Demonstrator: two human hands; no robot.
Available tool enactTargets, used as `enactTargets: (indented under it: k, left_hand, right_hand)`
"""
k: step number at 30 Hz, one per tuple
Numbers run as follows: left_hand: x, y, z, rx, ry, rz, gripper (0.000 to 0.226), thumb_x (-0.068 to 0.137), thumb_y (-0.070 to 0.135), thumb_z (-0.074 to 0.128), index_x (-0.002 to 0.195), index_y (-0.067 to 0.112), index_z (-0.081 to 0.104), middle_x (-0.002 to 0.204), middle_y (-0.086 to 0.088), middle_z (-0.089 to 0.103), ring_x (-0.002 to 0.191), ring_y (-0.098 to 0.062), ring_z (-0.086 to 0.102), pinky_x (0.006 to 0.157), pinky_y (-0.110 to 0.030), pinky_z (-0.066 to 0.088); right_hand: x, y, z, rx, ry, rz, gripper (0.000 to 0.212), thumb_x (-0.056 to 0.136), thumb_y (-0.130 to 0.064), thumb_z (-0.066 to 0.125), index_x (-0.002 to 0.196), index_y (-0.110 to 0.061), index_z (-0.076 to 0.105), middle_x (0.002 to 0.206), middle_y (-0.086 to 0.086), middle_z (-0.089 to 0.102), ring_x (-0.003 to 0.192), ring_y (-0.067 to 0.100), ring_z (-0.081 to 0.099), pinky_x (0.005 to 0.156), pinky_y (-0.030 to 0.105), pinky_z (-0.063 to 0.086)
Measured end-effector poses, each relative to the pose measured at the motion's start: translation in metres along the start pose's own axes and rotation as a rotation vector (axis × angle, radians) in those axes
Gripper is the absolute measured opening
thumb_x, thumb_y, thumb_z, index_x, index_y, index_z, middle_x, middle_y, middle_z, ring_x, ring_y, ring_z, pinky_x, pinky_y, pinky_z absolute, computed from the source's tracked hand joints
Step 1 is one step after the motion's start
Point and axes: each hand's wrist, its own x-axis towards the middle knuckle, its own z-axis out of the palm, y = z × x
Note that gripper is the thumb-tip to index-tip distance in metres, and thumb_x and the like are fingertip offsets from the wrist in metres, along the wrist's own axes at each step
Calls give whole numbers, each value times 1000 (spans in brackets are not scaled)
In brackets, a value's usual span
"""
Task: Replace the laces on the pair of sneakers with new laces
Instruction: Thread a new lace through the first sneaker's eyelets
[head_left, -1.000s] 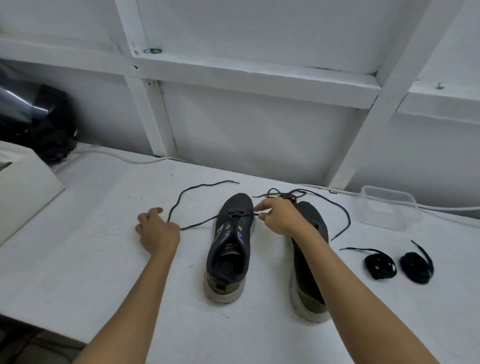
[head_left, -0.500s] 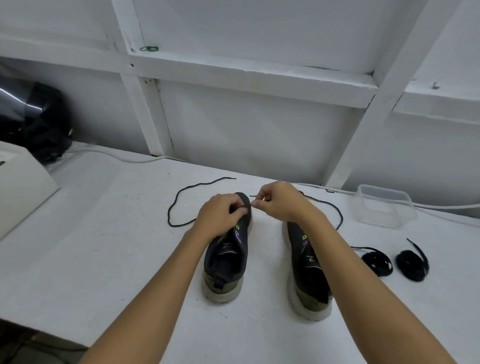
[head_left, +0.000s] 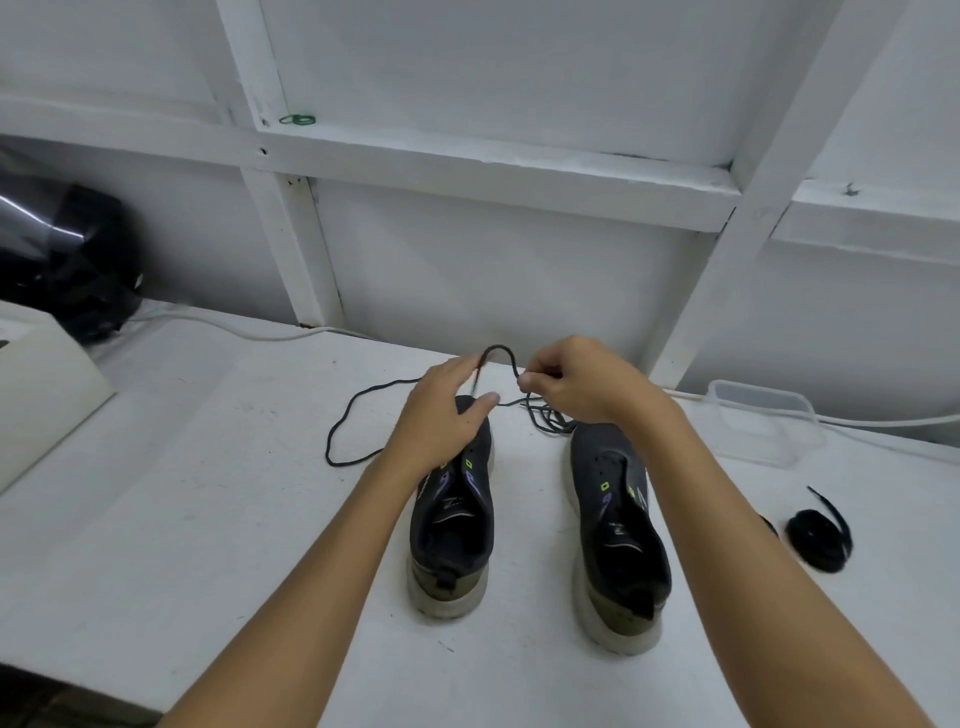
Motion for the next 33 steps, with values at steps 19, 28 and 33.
enactTargets:
  k: [19, 28, 33]
  left_hand:
    - [5, -8, -15, -342, 200, -560, 18, 97, 30, 54, 87, 17, 62, 82, 6, 69, 76, -16, 59, 71, -30, 48]
    - [-7, -12, 16, 431, 24, -379, 17, 92, 37, 57, 85, 23, 64, 93, 4, 66, 100, -27, 56, 81, -39, 40]
    - [-6, 10, 13, 27, 26, 0, 48, 93, 28, 52, 140, 30, 56, 133, 15, 59, 130, -10, 41, 106, -29, 36]
  right_hand:
    - [-23, 12, -10, 41, -80, 81, 35, 100, -43, 54, 73, -28, 69, 64, -3, 66, 66, 17, 60, 70, 31, 48]
    - [-32, 16, -38, 306, -33, 122, 36, 95, -46, 62, 78, -15, 74, 61, 0, 50, 59, 16, 52, 71, 33, 51]
    - [-32, 6, -30, 264, -51, 77, 32, 98, -41, 60, 76, -22, 74, 55, -7, 46, 54, 13, 48, 66, 31, 46]
